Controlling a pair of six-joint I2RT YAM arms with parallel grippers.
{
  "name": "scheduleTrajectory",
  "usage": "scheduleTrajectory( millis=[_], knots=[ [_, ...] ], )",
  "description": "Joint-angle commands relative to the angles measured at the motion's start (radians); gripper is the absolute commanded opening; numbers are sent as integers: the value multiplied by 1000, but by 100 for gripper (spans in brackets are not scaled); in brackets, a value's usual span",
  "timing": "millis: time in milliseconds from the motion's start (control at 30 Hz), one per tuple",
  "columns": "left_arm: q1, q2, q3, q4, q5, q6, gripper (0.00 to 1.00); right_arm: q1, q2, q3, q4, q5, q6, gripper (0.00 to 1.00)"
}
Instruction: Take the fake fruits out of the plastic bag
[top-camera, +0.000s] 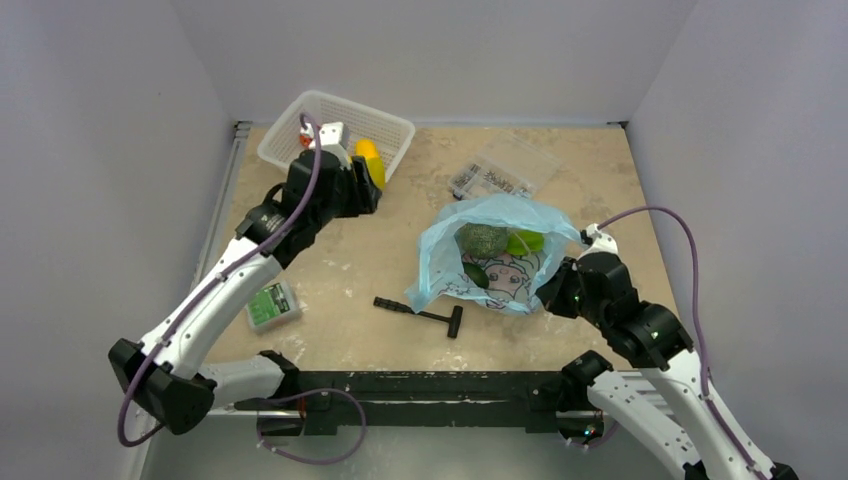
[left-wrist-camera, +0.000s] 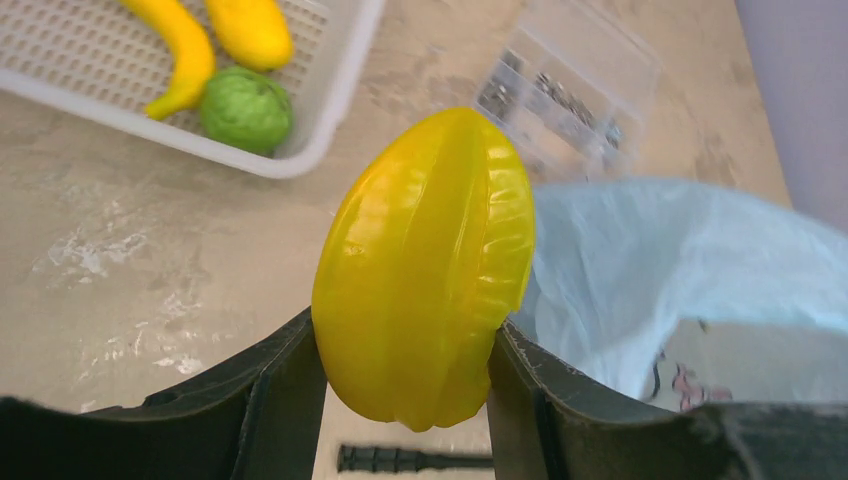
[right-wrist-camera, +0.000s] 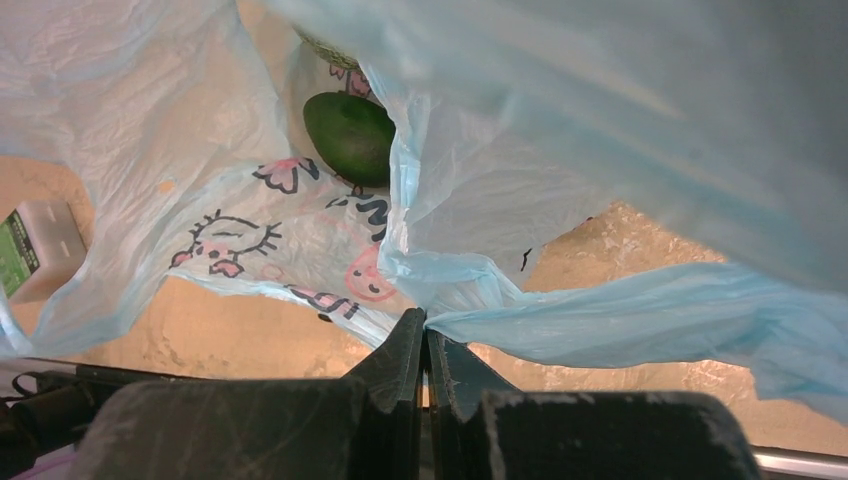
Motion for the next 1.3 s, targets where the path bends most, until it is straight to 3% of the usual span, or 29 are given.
scheduleTrajectory(
  millis=[0,200,433,600,733,1033,1100,1267],
  knots=[
    [176,107,19,170,23,-153,0,0,-14,14,32,28,-11,0],
    [346,407,222,206,30,-217,0,0,-24,10,36,27,-13,0],
    [479,809,596,53,117,-216,0,1,-32,7,41,25,-15,0],
    [530,982,757,-35,140,-200,16,1,-31,6,43,22,-16,0],
    [545,1006,765,-52,149,-181,31,1,-24,5,47,17,-19,0],
    [563,938,689,-88,156,-175,93,0,-17,3,51,10,-25,0],
    [563,907,672,-90,168,-173,98,0,-17,3,50,9,-25,0],
    [561,782,558,-47,266,-208,97,0,-23,4,48,12,-24,0]
  ],
)
